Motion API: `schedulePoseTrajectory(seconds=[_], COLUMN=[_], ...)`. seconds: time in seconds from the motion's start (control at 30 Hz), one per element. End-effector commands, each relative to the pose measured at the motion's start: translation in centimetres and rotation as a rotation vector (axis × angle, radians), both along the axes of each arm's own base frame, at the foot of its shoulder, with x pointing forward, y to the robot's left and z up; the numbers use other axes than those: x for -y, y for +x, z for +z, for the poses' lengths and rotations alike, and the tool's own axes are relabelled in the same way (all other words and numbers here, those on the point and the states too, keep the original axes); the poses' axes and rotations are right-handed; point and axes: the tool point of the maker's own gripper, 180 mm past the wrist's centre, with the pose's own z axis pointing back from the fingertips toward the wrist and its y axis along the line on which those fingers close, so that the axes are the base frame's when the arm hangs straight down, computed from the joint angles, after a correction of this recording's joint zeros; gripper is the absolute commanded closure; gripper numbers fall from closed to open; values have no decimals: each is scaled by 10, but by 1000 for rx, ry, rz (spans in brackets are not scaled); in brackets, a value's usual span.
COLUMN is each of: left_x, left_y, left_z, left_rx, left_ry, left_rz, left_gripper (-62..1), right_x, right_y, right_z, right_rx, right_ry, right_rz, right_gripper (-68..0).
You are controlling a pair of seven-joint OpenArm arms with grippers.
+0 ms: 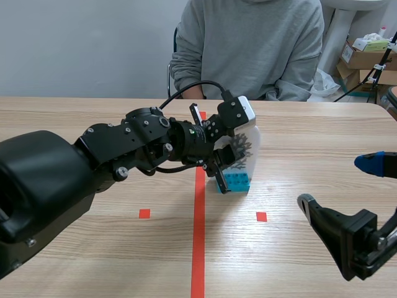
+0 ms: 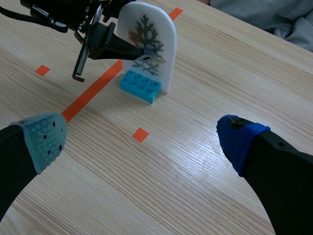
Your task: Do the leaf sorting experiment
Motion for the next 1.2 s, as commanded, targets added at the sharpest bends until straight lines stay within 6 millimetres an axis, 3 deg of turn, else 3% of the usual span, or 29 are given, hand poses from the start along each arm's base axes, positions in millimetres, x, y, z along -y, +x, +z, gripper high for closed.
schedulePoseTrajectory(seconds=[0.0,0.13,0.43,0.9,1.07,1.17], left_x=[7,8,7,4,-7,-23], left_y=[7,7,7,4,-2,-5], left_z=[20,20,19,18,38,52], left_rx=[38,39,38,5,-44,-73], left_ry=[-50,-51,-48,-36,-127,-190], left_rz=[-4,-4,-3,-18,-15,19], left_gripper=[-138,-85,-55,-50,-43,-43], right_x=[-1,-1,-1,-1,0,0], right_y=[5,5,5,5,5,5], right_z=[10,10,10,9,8,8], right_rx=[35,35,35,34,28,28], right_ry=[8,8,8,7,4,4], right_rz=[1,1,1,1,0,0], right_gripper=[-638,-638,-638,-638,-638,-638])
